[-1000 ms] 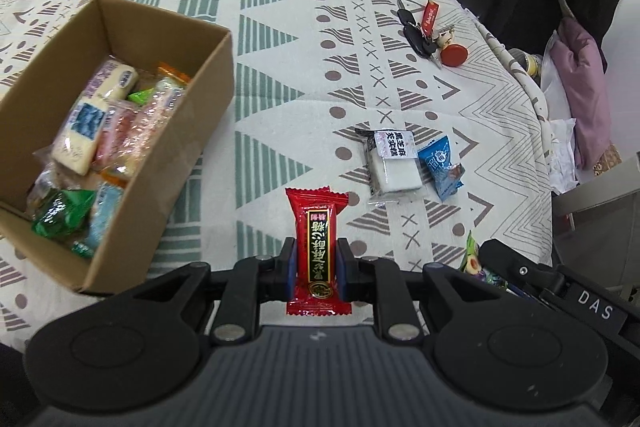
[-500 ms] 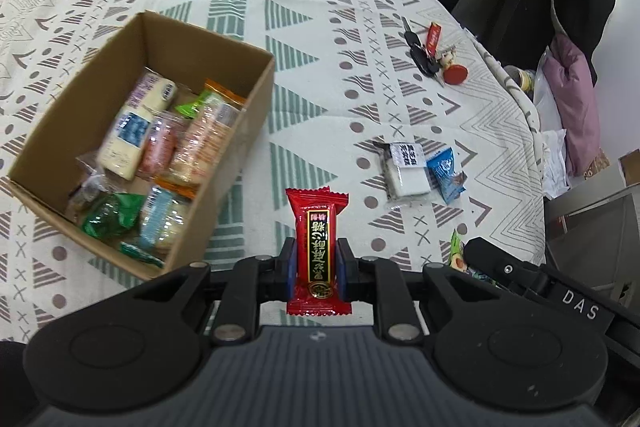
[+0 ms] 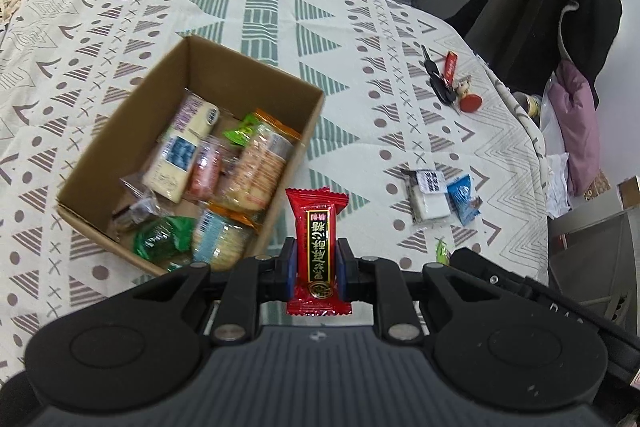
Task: Organize snacks
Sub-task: 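Carry the red bar with the left tool while the right carries the blue candy to the box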
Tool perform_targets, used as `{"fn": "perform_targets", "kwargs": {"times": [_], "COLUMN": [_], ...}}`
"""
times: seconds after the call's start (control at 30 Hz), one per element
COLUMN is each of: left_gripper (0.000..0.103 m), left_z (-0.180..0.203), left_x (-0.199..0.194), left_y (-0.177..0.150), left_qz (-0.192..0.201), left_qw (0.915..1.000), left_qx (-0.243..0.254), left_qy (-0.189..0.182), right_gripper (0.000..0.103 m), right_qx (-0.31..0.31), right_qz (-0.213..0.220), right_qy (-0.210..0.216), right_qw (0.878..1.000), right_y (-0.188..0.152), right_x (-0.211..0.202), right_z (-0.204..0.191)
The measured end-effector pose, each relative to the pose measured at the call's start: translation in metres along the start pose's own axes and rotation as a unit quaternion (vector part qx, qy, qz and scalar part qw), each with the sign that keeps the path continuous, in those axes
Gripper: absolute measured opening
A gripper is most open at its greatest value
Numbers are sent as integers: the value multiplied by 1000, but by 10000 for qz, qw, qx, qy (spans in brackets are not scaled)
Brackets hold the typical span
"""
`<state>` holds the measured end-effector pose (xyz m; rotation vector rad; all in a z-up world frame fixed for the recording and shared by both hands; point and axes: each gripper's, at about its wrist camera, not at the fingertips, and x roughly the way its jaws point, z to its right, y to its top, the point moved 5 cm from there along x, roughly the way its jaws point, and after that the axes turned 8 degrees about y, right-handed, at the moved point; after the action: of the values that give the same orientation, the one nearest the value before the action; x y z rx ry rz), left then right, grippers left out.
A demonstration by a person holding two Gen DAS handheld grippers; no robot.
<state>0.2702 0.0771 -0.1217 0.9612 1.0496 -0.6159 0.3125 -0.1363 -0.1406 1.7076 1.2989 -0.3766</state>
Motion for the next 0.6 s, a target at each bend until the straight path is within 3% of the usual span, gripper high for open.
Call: {"fn": "perform_targets", "kwargs": {"times": [0.6], "left_gripper": [18], "left_z": [-54], "left_x": [5], "left_y": [31], "left_qz": [25], "left_qw": [9998], "left_qx": [-187], "left_qy": [23], "right_gripper": [26], "right_qx": [-206], "right_qz": [-179], "right_qy": [141], "right_qw": [9995], "right_y": [6], "right_x": [39], "right_z": [-48]}}
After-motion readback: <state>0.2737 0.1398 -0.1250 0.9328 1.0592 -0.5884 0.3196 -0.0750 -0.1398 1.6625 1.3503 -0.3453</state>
